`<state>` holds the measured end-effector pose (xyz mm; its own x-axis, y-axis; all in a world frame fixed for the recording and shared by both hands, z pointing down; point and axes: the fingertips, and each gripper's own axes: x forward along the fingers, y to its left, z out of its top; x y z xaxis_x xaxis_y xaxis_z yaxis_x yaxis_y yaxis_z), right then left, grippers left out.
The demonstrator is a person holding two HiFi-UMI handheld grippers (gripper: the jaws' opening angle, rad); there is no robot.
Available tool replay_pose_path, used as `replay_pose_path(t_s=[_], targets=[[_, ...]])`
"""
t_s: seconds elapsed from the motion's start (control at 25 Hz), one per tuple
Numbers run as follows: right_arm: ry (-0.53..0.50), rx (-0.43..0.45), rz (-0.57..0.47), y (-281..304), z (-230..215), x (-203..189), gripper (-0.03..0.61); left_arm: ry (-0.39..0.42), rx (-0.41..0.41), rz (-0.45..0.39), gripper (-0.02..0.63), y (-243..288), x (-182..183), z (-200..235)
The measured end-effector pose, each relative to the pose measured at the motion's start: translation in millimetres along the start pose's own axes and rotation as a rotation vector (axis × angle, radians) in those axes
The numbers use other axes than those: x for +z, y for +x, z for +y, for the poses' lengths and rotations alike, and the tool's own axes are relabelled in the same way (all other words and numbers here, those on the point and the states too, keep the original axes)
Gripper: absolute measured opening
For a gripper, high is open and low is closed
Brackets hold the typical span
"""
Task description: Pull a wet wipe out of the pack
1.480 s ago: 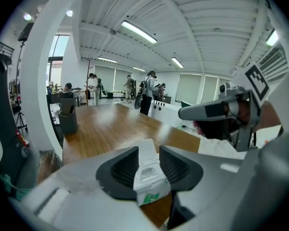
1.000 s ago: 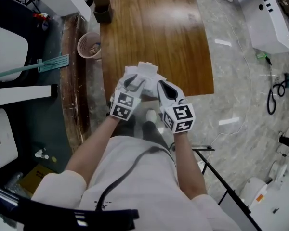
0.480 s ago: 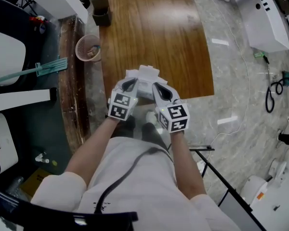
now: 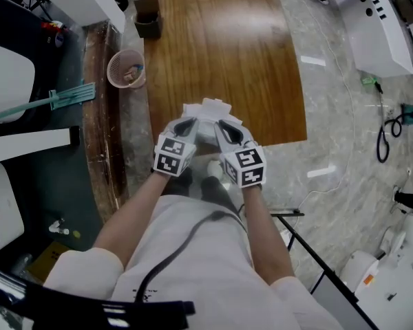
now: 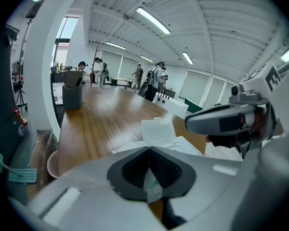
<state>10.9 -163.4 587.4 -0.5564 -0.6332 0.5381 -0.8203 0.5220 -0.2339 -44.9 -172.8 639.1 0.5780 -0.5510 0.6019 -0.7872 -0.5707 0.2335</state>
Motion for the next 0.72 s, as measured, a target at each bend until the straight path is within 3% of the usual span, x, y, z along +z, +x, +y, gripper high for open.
replay_pose_path(t_s=[0.32, 0.72], targets=[[-0.020, 0.027, 0.063, 15, 9, -10, 0.063, -0.006, -0.035, 0.001, 0.008, 2, -6, 1], [-0.076, 0.080, 0.216, 27, 17, -37, 0.081, -0.026, -0.064, -0.015, 0.008, 3, -9, 2]])
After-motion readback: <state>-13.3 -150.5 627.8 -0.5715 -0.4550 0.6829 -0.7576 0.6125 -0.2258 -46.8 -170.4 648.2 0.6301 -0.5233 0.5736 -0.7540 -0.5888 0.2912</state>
